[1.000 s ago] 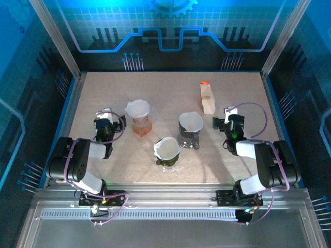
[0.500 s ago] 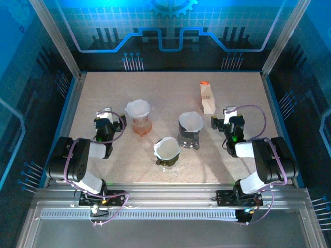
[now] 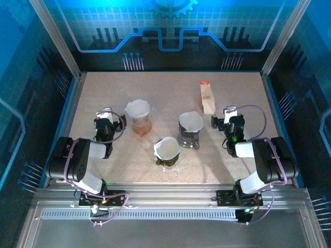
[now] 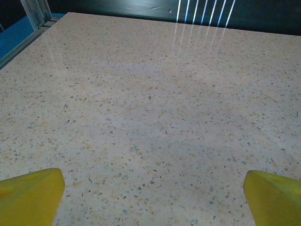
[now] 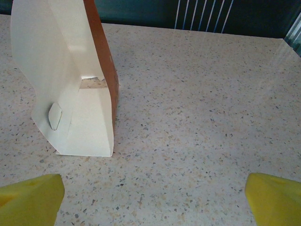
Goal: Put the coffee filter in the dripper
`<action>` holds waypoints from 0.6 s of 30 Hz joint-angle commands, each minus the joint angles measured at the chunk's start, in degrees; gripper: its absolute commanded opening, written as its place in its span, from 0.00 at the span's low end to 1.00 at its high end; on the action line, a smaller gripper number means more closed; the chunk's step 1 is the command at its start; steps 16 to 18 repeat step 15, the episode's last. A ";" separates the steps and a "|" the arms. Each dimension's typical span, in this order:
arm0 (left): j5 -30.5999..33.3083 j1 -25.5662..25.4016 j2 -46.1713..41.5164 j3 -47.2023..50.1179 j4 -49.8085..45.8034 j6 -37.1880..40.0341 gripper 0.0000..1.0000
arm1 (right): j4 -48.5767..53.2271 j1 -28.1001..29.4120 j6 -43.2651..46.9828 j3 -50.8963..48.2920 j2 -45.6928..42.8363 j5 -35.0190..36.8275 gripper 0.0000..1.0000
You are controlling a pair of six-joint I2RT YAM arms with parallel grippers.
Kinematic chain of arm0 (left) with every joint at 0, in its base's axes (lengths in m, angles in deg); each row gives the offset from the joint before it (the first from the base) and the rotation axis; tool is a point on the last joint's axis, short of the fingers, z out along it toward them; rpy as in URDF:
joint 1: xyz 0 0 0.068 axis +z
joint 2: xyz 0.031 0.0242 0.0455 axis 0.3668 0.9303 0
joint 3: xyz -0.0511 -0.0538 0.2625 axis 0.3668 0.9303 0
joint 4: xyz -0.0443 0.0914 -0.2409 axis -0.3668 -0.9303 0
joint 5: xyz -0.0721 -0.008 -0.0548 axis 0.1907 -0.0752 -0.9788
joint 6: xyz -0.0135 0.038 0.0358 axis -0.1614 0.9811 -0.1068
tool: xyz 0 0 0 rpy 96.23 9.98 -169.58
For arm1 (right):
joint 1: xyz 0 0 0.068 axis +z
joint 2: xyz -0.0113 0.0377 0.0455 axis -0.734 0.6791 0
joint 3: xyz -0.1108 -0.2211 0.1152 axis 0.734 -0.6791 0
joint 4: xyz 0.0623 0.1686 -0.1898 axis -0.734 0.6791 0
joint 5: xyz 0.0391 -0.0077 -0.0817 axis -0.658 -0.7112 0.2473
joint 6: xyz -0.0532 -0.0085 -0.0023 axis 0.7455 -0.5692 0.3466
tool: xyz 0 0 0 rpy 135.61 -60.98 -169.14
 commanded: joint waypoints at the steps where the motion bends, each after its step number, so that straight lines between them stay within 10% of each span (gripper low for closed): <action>1: -0.81 -0.44 0.35 -1.15 1.79 1.00 0.99 | -3.25 -0.56 0.28 -0.15 0.31 1.12 1.00; 18: -0.83 -0.39 0.40 -1.15 1.74 1.01 0.99 | -3.11 -0.08 0.53 0.04 0.41 1.83 1.00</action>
